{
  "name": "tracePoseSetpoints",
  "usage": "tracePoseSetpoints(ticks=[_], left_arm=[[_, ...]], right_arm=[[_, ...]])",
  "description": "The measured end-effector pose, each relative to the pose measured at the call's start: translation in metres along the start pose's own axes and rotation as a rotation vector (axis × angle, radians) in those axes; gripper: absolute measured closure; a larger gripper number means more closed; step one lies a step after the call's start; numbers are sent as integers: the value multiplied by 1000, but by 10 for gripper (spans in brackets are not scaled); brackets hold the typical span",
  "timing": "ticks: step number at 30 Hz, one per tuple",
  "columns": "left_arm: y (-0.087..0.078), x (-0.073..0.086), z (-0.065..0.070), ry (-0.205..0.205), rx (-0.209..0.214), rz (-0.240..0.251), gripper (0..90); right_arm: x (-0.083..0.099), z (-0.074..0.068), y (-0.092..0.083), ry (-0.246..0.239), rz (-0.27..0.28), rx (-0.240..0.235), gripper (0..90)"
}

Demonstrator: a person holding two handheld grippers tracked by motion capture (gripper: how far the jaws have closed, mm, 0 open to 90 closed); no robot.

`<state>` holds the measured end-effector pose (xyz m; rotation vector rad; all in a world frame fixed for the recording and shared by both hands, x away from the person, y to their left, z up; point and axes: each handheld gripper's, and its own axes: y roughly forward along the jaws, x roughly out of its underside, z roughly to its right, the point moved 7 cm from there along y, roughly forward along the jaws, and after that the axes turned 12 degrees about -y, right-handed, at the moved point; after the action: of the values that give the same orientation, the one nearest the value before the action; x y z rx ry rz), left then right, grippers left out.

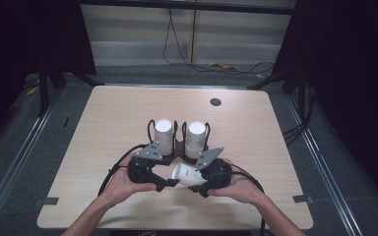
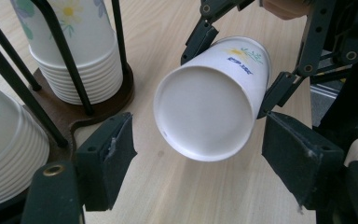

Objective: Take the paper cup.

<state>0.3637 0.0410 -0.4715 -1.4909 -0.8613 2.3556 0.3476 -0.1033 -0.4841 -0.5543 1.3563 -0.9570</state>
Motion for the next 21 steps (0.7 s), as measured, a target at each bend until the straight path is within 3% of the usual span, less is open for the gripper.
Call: tracePoseSetpoints(ticks=[9, 21], left_arm=[[3, 5, 2, -2, 27, -47, 287], [10, 8, 0, -16, 4, -76, 222]], right_arm=[[0, -3, 5, -31, -41, -9, 327], [-4, -6, 9, -77, -67, -21, 330]])
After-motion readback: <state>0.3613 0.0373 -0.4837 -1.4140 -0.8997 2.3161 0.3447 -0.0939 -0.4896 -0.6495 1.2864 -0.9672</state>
